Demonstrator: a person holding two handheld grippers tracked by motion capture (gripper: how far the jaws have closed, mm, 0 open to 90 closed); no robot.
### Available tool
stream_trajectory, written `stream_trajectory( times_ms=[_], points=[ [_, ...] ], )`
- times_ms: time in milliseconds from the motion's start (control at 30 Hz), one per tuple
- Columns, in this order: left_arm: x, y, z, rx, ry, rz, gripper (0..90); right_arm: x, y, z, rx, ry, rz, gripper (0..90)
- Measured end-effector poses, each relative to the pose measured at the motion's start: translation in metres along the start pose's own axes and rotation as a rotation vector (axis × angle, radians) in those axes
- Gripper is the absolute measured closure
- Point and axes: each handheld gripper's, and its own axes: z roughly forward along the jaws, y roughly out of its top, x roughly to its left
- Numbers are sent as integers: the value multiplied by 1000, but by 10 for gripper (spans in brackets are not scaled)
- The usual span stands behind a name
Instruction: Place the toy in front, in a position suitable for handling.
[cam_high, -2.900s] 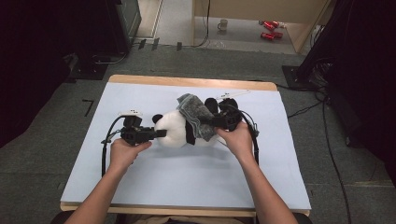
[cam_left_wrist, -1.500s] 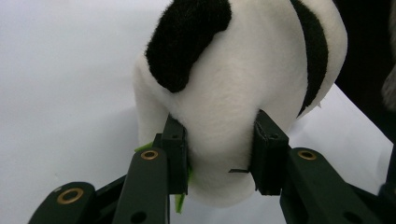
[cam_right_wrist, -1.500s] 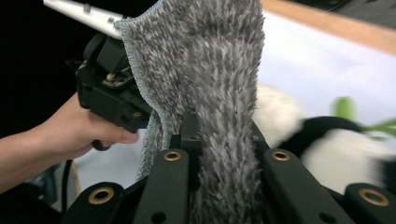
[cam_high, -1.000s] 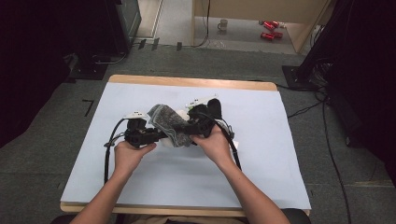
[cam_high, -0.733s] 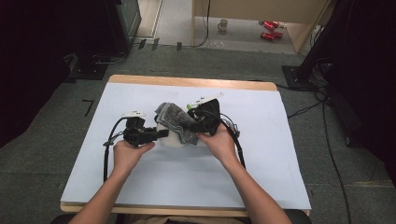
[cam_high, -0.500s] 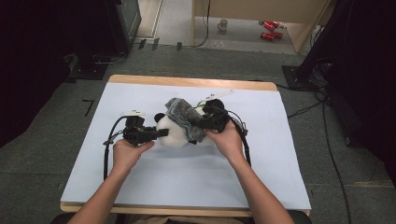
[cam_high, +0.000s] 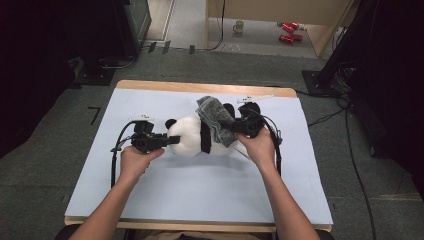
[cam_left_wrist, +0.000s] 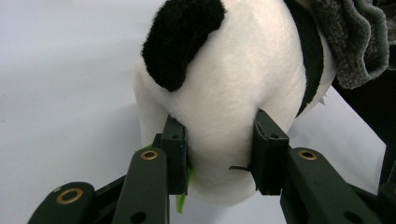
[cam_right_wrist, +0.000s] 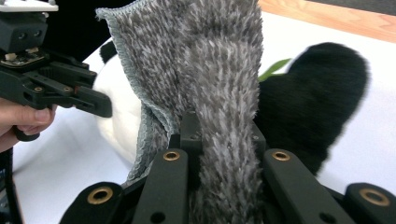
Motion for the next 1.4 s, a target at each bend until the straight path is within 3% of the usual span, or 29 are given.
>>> stream_trajectory(
  times_ms=[467,600,667,767,933,1067,1167,1267,1400],
  points=[
    [4,4,1,7,-10,-11,637,-27,-8,-20,-28,-54,78,784],
    [6,4,2,8,0,-12,636,-32,-10,-26,-17,-140,66,787],
    [7,4,2,7,2,-18,636,-32,-9,-31,-20,-156,65,788],
    [8,4,2,3,4,-24,634,-25,-4,-40,-44,-137,55,788],
    [10,4,3,-2,5,-34,629,8,8,-47,-94,-48,-7,787],
    [10,4,2,-2,5,-28,625,35,10,-32,-68,23,-67,787],
    [11,4,2,-5,4,-27,620,47,6,-13,-12,55,-88,787],
    [11,4,2,-8,3,-18,608,47,-1,7,42,52,-98,786],
    [13,3,2,-15,-2,-3,555,37,-11,22,84,10,-88,786]
  ],
)
